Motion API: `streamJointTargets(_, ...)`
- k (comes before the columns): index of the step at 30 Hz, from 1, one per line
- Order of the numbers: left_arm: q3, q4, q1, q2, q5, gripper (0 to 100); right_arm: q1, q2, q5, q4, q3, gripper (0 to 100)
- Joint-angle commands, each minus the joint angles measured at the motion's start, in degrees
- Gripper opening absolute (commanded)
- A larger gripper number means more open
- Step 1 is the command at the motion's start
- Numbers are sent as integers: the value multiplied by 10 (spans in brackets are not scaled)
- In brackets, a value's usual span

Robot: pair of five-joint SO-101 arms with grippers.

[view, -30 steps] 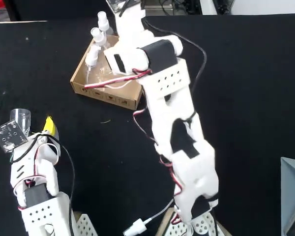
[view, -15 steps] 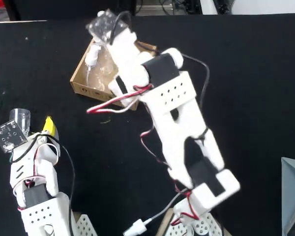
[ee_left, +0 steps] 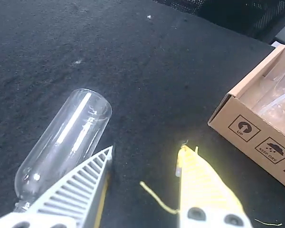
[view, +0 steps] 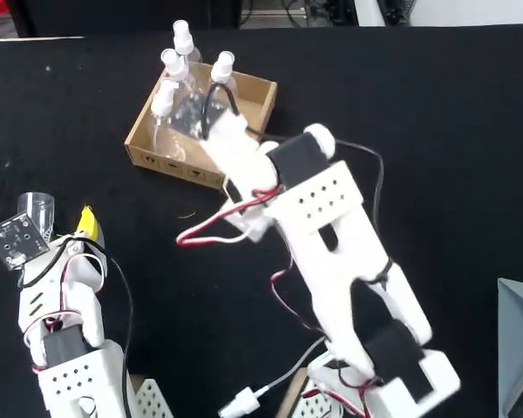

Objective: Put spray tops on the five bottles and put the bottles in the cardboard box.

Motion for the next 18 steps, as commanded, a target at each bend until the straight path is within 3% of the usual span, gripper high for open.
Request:
streamJointTargets(1, -13, -5, -7, -11, -6, 202, -13, -60, 24, 13, 45, 216)
streamJointTargets(18, -12, -5, -7, -11, -6, 203, -227, -243, 35, 13, 358, 215)
